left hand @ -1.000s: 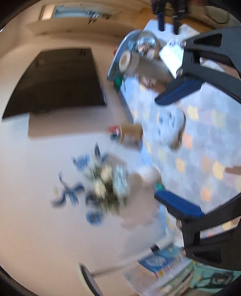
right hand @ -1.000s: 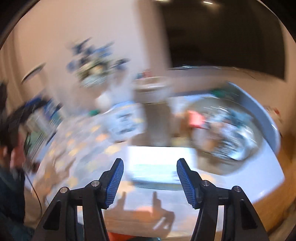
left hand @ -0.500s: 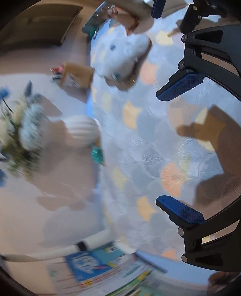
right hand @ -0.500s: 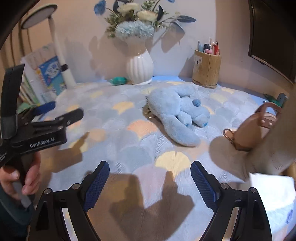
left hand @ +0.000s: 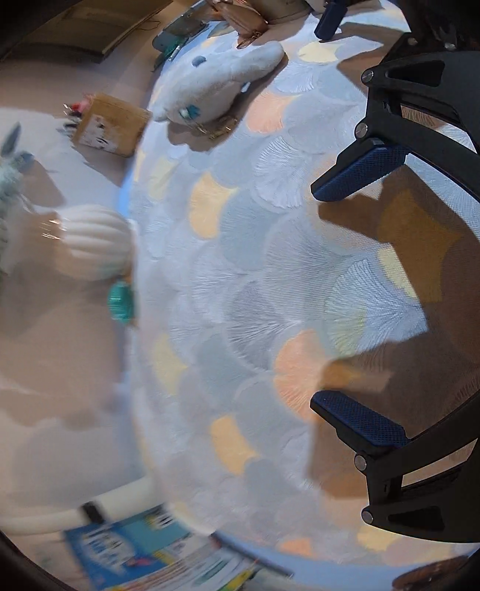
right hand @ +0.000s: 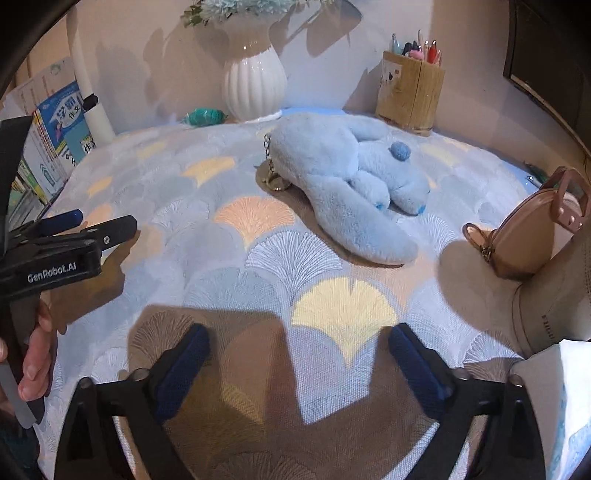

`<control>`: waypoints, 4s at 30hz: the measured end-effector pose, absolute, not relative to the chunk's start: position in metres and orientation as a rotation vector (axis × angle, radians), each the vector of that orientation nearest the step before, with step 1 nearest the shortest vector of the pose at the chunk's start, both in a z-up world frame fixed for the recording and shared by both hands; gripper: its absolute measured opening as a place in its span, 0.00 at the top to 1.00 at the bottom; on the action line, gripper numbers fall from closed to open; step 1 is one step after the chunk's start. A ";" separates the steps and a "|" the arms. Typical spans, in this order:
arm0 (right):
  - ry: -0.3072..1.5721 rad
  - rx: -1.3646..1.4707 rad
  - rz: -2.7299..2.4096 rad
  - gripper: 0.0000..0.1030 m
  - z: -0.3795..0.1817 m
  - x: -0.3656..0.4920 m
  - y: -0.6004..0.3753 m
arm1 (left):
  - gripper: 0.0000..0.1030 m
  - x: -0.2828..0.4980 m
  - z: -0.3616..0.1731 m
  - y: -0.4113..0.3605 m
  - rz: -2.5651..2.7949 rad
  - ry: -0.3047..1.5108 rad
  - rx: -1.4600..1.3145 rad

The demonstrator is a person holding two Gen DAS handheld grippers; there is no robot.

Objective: Organize soft objects

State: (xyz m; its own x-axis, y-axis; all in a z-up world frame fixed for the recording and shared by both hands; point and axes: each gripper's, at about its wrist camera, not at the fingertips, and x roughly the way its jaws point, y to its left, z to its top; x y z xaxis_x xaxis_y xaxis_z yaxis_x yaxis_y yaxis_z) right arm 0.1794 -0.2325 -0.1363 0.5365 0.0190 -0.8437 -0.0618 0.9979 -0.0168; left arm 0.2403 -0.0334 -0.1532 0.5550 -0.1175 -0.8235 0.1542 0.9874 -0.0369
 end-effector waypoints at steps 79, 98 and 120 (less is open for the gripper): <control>0.936 0.123 0.010 0.00 -0.118 0.287 -0.275 | 0.64 0.445 -0.150 -0.048 -0.255 0.933 0.044; 0.803 0.034 0.109 0.55 -0.078 0.214 -0.237 | 0.64 0.261 -0.035 -0.014 -0.306 0.729 0.060; 0.928 0.115 0.277 0.01 -0.094 0.084 -0.241 | 0.62 0.159 -0.131 -0.021 -0.295 0.806 -0.018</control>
State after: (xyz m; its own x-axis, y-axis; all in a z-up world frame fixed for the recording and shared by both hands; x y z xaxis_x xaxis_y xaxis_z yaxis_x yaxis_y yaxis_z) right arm 0.0844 -0.2405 -0.0945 0.5667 0.2842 -0.7733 -0.1860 0.9585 0.2160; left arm 0.1591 -0.0212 -0.1309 0.6541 -0.2670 -0.7077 0.2532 0.9589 -0.1278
